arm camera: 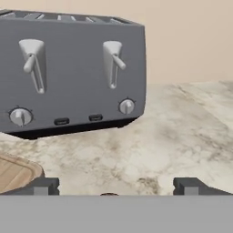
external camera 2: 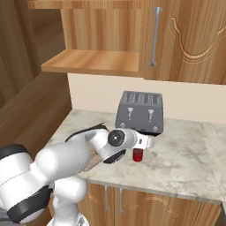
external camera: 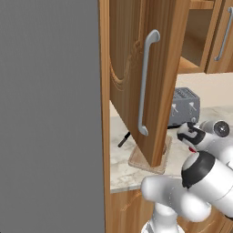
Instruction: Pick the bread, place it on the cutting board, pick the jam, place it on the counter, and close the cabinet.
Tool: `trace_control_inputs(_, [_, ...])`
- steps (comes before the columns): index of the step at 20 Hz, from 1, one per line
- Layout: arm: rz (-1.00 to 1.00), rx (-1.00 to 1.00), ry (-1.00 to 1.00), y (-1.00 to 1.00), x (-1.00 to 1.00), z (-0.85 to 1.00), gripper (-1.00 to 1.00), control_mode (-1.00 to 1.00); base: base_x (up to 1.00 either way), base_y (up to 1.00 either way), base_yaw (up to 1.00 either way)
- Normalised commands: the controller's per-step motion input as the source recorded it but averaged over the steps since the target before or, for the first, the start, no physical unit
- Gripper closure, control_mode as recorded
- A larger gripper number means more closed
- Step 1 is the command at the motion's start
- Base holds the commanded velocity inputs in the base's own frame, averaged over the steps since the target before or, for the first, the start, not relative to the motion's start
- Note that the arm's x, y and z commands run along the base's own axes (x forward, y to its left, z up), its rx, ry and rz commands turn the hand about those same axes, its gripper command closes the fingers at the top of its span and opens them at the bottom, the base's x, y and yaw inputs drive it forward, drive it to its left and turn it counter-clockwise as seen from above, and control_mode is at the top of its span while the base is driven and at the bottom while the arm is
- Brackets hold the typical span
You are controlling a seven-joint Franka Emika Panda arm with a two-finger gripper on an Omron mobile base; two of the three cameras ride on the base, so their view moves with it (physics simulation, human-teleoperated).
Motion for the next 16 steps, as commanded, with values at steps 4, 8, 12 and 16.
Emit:
trace_control_inputs(4, [0.05,0.00,-0.05,0.00,-0.31,0.23,-1.00,-1.00,0.00,0.00,0.00])
trace_control_inputs(8, [0.05,0.00,-0.06,0.03,-0.41,0.22,-1.00,-1.00,0.00,0.00,0.00])
trace_control_inputs(12, [0.04,0.00,-0.06,0.07,-0.43,0.20,-1.00,-1.00,0.00,0.00,0.00])
trace_control_inputs(16, [0.03,0.00,-0.06,0.12,-0.26,0.28,-1.00,-1.00,0.00,0.00,0.00])
